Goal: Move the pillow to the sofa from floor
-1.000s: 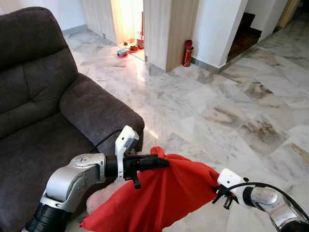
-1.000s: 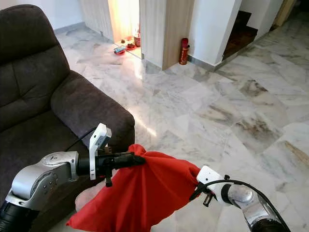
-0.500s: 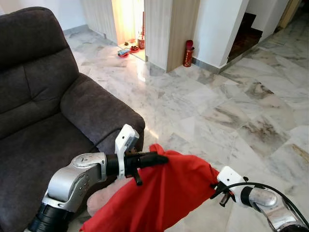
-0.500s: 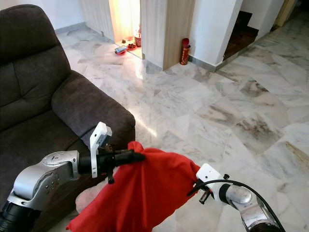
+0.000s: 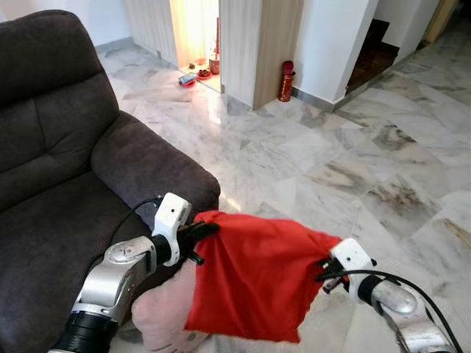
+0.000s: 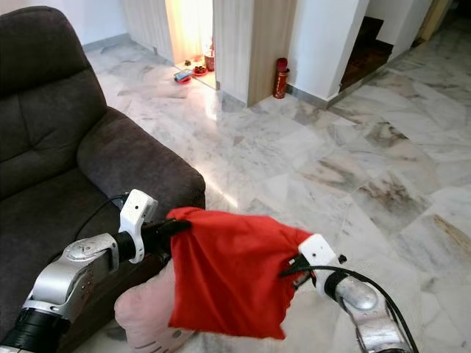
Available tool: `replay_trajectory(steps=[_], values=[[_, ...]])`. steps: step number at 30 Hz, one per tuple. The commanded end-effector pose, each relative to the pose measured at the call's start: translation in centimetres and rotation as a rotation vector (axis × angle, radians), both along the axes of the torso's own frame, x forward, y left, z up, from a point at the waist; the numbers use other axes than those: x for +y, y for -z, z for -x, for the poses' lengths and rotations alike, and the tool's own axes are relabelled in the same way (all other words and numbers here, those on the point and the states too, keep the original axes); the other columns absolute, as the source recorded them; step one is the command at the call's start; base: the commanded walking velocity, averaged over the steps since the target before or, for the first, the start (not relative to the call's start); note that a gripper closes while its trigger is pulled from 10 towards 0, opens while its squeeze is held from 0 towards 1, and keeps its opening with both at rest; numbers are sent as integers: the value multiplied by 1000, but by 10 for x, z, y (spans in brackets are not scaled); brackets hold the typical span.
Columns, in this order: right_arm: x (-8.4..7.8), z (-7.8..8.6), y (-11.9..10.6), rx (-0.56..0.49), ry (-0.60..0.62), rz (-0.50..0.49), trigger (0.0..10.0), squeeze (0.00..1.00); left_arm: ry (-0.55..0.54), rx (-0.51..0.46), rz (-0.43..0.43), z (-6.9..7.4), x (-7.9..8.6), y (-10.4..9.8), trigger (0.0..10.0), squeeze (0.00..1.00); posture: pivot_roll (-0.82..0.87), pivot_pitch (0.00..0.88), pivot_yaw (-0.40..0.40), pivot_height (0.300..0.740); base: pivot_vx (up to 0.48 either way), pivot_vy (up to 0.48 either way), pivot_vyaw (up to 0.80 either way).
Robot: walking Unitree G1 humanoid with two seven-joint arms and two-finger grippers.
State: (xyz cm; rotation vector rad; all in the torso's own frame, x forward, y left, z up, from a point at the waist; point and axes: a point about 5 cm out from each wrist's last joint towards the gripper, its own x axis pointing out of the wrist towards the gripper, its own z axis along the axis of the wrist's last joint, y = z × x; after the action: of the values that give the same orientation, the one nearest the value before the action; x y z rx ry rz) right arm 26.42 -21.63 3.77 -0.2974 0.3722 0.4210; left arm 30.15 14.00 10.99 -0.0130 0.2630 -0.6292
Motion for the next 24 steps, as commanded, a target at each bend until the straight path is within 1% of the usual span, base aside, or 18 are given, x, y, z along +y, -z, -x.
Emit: replay_trajectory(steps=[1,3,4,5,7,10,11,13,14,15,18,20,22,24], values=[[3,-5,-14,-77,26,-50,10000,0,-49,-98,-10,-7,3,-14,10000,0,-21,0,-29,740,0,0,0],[13,-3,-15,-102,28,-63,10000,0,-99,-123,-20,-9,3,-13,10000,0,-18,0,-30,740,0,0,0],[13,-3,-15,-102,28,-63,10000,0,-99,-123,-20,-9,3,-13,10000,0,-18,0,-30,740,0,0,0],[16,-4,-19,-143,78,-70,10000,0,-147,-148,-19,-10,4,-11,10000,0,-21,0,-31,740,0,0,0],[18,-6,-22,-190,168,-109,10000,0,-212,-176,-24,-11,7,-10,10000,0,-23,0,-31,740,0,0,0],[19,-7,-25,-230,240,-134,10000,0,-292,-208,-27,-13,11,-10,10000,0,-22,0,-31,740,0,0,0],[22,-8,-28,-259,291,-172,10000,0,-342,-224,14,-13,12,-10,10000,0,-14,0,-36,740,0,0,0],[22,-8,-29,-267,312,-184,10000,0,-356,-235,18,-13,12,-11,10000,0,-15,0,-35,740,0,0,0],[23,-8,-30,-282,335,-201,10000,0,-370,-257,-5,-13,12,-12,10000,0,-16,0,-35,740,0,0,0],[21,-9,-33,-301,379,-218,10000,0,-386,-280,-29,-13,12,-12,10000,0,-18,0,-35,740,0,0,0],[17,-8,-35,-326,466,-234,10000,0,-417,-304,-42,-14,13,-11,10000,0,-17,0,-36,740,0,0,0],[17,-7,-34,-325,477,-226,10000,0,-417,-303,-41,-14,13,-9,10000,0,-17,0,-36,740,0,0,0],[19,-6,-32,-323,479,-249,10000,0,-410,-303,-51,-13,11,-7,10000,0,-17,0,-36,740,0,0,0],[21,-5,-32,-322,475,-244,10000,0,-407,-301,-45,-12,10,-6,10000,0,-18,0,-35,740,0,0,0]])
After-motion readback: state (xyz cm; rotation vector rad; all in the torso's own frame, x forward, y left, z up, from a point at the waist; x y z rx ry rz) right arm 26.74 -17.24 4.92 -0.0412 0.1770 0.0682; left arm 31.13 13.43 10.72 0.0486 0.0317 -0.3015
